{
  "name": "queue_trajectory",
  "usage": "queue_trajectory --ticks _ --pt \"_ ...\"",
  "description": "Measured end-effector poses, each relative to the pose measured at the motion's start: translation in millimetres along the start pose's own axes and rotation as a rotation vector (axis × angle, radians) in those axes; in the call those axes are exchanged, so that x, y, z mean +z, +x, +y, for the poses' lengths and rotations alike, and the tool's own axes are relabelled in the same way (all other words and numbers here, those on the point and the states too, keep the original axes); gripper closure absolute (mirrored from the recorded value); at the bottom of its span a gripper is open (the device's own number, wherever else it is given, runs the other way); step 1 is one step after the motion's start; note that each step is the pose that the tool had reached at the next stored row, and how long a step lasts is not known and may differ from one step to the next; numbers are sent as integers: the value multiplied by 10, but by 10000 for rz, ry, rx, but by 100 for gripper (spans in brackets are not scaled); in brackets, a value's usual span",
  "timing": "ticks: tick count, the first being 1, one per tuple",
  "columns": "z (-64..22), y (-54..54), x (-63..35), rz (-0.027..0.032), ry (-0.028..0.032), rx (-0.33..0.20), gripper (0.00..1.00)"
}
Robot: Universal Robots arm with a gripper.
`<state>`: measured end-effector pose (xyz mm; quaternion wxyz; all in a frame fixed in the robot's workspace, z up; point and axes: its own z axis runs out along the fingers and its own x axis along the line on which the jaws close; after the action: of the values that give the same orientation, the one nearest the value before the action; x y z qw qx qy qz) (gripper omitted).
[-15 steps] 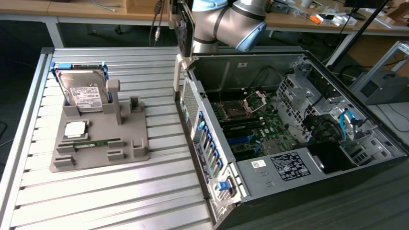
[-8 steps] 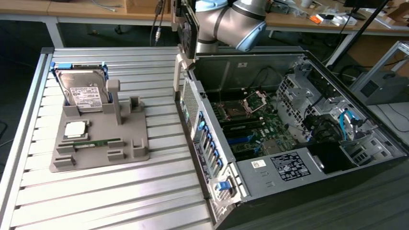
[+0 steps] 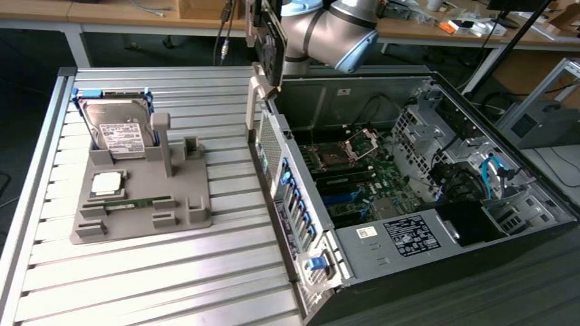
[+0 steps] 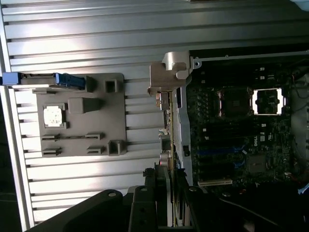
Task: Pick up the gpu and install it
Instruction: 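Pick up the gpu and move the gpu toward the slot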
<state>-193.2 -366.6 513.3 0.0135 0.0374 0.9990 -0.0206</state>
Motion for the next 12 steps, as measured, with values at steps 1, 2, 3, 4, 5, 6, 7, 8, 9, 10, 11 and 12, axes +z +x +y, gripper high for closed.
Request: queue_trajectory --ticks 1,2,3,4,5,6,7,8,9,10,11,12 --pt "0 -8 5 0 10 0 73" --pt "1 -15 9 -1 18 -1 73" --pt "1 -23 14 -2 30 -1 73" --pt "1 -32 19 -3 40 -2 73" --pt "0 -40 24 -4 52 -2 73" --pt "0 -49 30 -4 64 -2 73" --pt "-1 -58 36 -5 72 -2 73" --pt "-2 -70 45 -6 84 -2 73" --pt "-4 -80 52 -7 90 -3 73" --pt "-4 -91 60 -6 95 -3 73" --pt "-6 -102 67 -7 97 -3 73" --pt "-7 -118 76 -8 99 -3 73"
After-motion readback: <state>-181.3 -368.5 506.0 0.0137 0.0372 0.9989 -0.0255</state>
